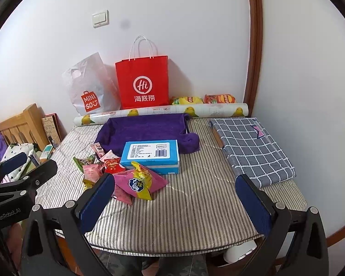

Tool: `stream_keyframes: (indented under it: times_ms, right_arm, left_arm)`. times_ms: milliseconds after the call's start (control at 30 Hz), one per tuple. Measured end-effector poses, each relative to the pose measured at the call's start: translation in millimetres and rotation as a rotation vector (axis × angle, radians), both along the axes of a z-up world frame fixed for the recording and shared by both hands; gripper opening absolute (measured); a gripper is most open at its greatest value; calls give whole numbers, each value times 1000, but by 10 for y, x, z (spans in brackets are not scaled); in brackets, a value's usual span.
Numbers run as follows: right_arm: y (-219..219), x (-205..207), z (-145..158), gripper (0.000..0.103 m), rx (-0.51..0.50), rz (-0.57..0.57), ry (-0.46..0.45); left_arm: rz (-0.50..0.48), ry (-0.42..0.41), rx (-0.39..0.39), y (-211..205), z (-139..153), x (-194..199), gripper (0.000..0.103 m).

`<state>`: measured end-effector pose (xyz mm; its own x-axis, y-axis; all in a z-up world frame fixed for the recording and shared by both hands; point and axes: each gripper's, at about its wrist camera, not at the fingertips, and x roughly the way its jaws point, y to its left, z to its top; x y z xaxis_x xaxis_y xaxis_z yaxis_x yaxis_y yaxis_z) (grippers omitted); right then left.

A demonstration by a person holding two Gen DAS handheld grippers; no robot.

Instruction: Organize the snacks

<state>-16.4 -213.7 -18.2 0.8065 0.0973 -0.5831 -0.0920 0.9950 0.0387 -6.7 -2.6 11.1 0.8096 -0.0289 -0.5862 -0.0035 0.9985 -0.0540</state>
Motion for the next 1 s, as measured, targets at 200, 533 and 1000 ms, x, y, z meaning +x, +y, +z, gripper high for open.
stream_keyframes:
  times_ms: [200,533,1000]
  right_arm:
    - [15,-24,-24,103,3,2,-4]
    - [18,-38,-29,103,21,20,-4]
    - [65,-43,-31,103,22,23,-2]
  left_arm:
    - [1,-3,3,-30,-15,-23,103]
    - [0,4,2,-40,-36,-16,103]
    - [9,11,4,4,-83,-25,103]
